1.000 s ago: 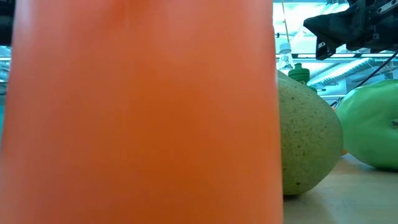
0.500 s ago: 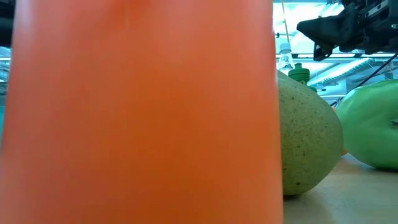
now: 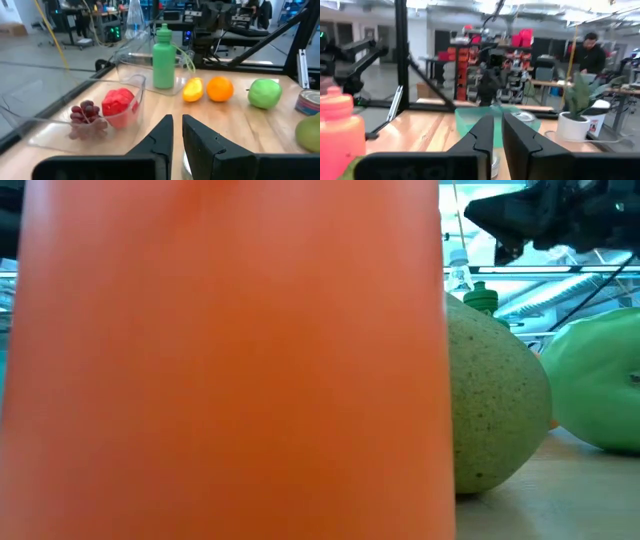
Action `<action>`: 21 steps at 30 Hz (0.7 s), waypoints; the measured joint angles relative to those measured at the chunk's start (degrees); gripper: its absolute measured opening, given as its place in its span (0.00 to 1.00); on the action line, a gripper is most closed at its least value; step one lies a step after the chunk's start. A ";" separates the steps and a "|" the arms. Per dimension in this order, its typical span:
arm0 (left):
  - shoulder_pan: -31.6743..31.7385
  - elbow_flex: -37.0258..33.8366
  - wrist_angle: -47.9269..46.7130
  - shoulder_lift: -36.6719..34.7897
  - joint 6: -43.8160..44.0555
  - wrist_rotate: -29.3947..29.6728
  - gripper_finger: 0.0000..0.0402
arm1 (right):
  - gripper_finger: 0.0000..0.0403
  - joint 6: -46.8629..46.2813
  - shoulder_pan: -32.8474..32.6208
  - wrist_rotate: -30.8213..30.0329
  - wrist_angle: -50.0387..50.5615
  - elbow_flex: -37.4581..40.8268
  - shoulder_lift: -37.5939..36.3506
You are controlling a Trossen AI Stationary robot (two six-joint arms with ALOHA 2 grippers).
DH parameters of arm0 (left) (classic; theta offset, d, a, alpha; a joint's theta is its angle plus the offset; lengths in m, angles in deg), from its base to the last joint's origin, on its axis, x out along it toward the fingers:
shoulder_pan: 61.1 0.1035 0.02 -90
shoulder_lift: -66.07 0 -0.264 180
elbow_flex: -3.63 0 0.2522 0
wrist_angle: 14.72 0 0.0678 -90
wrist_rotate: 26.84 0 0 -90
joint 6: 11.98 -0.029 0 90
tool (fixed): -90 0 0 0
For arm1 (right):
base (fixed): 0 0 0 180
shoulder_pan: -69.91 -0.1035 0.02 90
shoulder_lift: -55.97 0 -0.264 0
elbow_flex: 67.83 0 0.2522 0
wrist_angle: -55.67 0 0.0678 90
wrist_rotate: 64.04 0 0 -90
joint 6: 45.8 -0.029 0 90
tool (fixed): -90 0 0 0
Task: Pick & Place Food Item
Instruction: Put the orange water bottle into the right transparent bin
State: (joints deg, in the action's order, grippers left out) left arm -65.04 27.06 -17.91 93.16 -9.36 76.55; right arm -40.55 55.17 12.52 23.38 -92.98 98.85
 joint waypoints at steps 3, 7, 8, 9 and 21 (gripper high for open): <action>0.02 0.00 -0.03 0.07 0.81 0.13 0.13 | 0.13 0.79 -1.50 0.04 4.71 -5.53 4.87; 0.02 0.00 0.04 0.05 2.37 0.15 0.13 | 0.20 2.50 -3.70 0.04 6.16 -12.90 13.01; 0.02 0.00 -0.03 0.07 2.74 0.13 0.13 | 0.22 2.90 -4.18 0.05 6.21 -14.50 15.08; 0.02 0.00 -0.12 0.05 3.19 0.13 0.13 | 0.25 3.03 -4.63 0.07 6.21 -16.12 17.05; 0.00 0.00 -5.36 0.05 9.99 0.07 0.13 | 0.70 1.16 -9.57 3.43 5.52 -33.24 36.59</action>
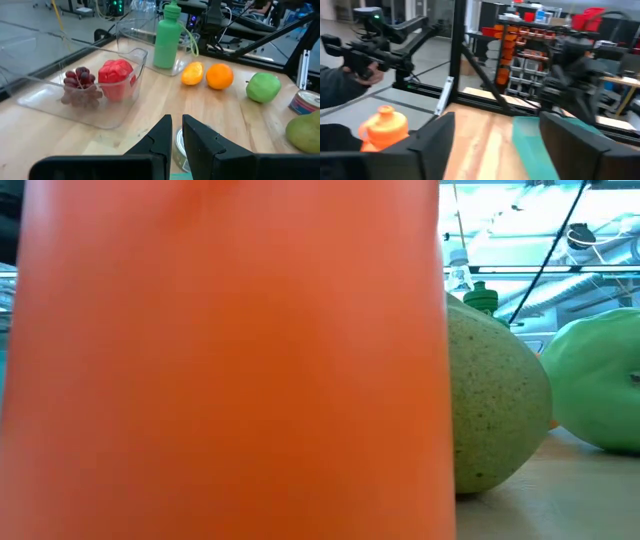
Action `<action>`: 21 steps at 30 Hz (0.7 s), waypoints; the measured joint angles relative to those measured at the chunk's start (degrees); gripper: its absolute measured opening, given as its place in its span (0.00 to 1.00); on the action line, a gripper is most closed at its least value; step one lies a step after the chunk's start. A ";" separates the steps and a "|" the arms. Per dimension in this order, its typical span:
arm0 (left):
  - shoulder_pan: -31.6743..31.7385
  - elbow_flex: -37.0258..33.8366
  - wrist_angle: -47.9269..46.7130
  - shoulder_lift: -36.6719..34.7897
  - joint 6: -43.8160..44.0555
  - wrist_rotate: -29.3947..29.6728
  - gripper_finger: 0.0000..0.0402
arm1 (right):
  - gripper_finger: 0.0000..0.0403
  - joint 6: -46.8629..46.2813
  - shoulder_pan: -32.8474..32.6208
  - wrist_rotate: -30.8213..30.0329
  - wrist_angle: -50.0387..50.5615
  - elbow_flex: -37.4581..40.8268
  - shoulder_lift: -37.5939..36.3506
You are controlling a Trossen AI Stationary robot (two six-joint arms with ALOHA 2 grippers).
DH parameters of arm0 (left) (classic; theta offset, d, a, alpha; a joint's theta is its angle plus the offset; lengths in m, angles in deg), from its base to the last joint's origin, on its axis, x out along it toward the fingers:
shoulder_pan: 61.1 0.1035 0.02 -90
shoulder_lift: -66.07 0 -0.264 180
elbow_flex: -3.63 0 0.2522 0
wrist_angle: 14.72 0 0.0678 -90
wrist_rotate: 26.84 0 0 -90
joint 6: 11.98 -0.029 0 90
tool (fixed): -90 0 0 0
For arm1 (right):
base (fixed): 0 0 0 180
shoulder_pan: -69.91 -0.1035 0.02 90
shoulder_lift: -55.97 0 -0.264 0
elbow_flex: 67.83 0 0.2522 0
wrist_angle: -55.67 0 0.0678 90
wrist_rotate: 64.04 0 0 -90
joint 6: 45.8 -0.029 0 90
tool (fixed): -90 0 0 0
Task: Pick & Place Food Item
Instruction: Put the orange water bottle into the right transparent bin
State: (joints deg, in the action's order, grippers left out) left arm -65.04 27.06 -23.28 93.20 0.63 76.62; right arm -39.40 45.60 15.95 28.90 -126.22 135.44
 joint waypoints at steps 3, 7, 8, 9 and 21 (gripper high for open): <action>0.00 0.00 -0.17 0.00 1.42 -0.01 0.13 | 0.82 -1.14 -1.04 1.99 0.04 -3.66 3.89; 0.00 0.00 -0.36 0.00 1.55 0.03 0.13 | 0.93 -3.90 -1.70 5.66 -0.42 -7.10 8.13; 0.00 0.00 -0.36 0.00 1.54 0.14 0.13 | 0.94 -4.92 -1.70 6.91 -0.93 -7.69 8.87; 0.00 0.00 -0.35 0.00 1.42 0.30 0.13 | 0.96 -6.03 -1.75 8.26 -1.40 -8.03 9.40; 0.04 0.00 -0.55 -0.02 -0.86 0.52 0.13 | 0.99 -11.77 -7.42 -1.86 -7.47 -14.15 20.00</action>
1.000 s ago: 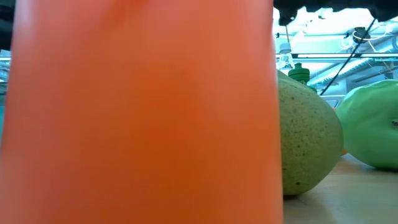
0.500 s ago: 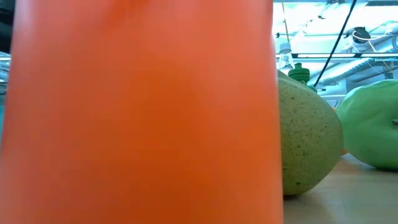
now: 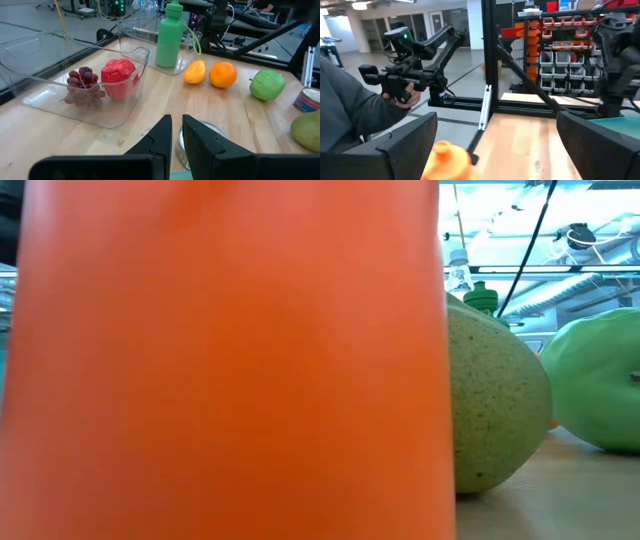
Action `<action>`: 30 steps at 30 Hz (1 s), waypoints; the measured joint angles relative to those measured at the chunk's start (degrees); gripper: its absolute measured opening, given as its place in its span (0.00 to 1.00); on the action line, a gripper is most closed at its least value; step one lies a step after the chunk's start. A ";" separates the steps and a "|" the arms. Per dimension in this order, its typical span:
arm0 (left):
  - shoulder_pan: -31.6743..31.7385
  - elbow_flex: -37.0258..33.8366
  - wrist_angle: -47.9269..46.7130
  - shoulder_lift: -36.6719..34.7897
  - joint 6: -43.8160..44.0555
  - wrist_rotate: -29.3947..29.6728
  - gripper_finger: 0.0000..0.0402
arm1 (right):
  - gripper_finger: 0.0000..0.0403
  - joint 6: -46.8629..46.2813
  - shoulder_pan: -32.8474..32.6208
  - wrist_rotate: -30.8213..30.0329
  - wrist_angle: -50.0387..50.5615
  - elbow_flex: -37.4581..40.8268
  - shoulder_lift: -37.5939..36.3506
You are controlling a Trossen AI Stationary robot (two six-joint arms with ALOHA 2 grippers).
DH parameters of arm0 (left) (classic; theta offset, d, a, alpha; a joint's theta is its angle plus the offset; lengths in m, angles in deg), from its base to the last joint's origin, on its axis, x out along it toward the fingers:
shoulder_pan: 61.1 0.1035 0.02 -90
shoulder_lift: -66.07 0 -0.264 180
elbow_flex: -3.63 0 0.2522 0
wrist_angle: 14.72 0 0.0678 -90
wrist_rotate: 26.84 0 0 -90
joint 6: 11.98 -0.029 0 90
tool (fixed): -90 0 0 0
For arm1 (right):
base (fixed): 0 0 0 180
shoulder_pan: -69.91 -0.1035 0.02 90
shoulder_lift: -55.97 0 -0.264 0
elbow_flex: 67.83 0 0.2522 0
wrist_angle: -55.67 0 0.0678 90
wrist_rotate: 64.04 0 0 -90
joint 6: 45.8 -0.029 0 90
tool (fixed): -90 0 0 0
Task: Pick & Place Food Item
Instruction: Put the orange water bottle into the right transparent bin
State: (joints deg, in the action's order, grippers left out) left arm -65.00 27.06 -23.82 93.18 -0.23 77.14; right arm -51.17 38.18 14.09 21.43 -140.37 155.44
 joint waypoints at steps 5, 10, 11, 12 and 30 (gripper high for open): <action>0.00 0.00 -0.93 0.30 1.01 -2.00 0.13 | 0.99 0.00 -2.66 -1.67 0.23 -5.66 5.67; 0.00 0.00 -2.80 1.24 2.39 -2.47 0.13 | 0.99 -0.17 -3.99 -4.67 0.26 -8.67 8.89; 0.01 0.00 -2.90 1.48 2.39 -2.47 0.13 | 0.99 -0.13 -4.11 -5.19 0.28 -8.84 9.41; 0.00 0.00 -2.95 1.76 2.41 -2.46 0.13 | 0.99 -0.11 -4.09 -5.82 0.33 -8.88 9.79; -0.02 0.00 2.13 2.89 -1.05 -2.52 0.13 | 0.99 -3.31 -5.16 -6.03 9.17 -8.90 10.13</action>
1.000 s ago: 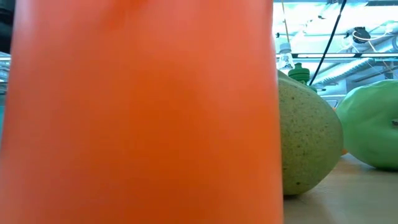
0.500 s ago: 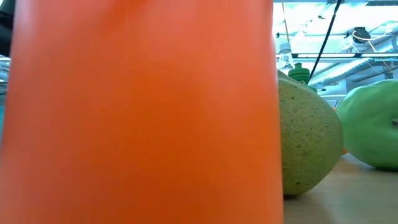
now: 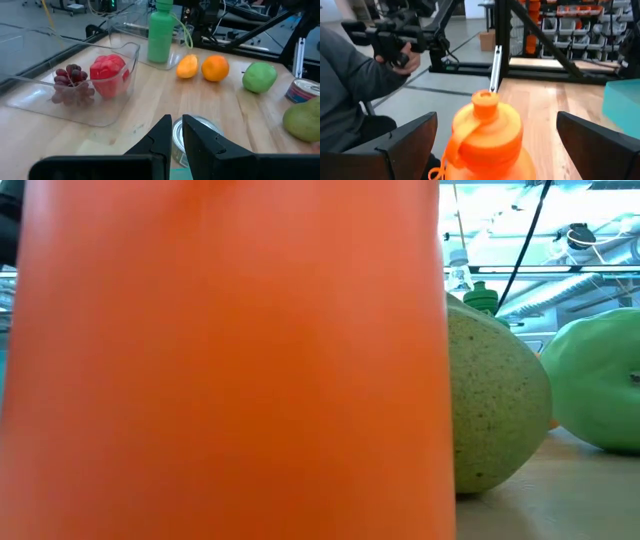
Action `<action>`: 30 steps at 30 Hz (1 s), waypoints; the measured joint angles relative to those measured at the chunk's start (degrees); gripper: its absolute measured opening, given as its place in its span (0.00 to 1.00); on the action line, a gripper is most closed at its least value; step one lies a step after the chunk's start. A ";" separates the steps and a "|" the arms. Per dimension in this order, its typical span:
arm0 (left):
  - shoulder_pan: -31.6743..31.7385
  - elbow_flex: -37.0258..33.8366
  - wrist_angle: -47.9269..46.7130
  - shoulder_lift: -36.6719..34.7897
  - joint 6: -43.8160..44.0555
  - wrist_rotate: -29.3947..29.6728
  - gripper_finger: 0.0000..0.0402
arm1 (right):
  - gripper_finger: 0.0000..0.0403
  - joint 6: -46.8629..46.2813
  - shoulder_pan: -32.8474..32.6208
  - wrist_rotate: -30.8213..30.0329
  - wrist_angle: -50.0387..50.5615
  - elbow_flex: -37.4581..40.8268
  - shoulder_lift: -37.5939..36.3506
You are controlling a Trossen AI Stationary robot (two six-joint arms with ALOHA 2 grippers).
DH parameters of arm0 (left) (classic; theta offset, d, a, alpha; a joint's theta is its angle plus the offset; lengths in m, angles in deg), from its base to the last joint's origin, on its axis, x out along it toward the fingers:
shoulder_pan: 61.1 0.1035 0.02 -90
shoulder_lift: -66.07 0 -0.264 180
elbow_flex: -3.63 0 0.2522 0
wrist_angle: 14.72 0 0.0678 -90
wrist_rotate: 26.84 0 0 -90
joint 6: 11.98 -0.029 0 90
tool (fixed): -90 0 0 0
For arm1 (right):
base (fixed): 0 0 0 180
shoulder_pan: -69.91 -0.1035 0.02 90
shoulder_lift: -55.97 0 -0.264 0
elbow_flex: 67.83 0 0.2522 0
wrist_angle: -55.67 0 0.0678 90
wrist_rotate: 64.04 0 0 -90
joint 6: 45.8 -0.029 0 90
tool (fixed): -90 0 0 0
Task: Pick & Place Food Item
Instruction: Put the orange water bottle into the right transparent bin
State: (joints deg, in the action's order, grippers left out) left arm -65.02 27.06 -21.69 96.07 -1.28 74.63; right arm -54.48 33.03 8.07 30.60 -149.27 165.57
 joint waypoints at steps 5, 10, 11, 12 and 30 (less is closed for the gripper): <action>0.00 0.00 0.62 0.00 -0.07 0.00 0.13 | 0.98 -0.94 0.02 -1.85 1.66 0.02 0.00; 0.00 0.00 0.68 0.00 0.20 0.00 0.13 | 0.98 -1.13 0.00 -1.60 -0.01 -0.01 1.42; 0.00 0.00 0.68 0.00 0.36 -0.02 0.13 | 0.98 -0.82 0.00 -1.55 -0.88 -0.02 2.18; -0.02 0.00 0.67 0.00 0.39 -0.02 0.13 | 0.98 -0.25 -0.02 -1.18 -1.38 0.05 2.81; -0.02 0.00 0.33 0.00 0.48 -2.51 0.13 | 0.96 1.91 1.20 1.65 -7.68 0.04 4.34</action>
State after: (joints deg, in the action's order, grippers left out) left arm -65.04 27.06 -21.36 96.07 -0.80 72.11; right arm -52.57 34.23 9.72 22.92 -149.23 169.91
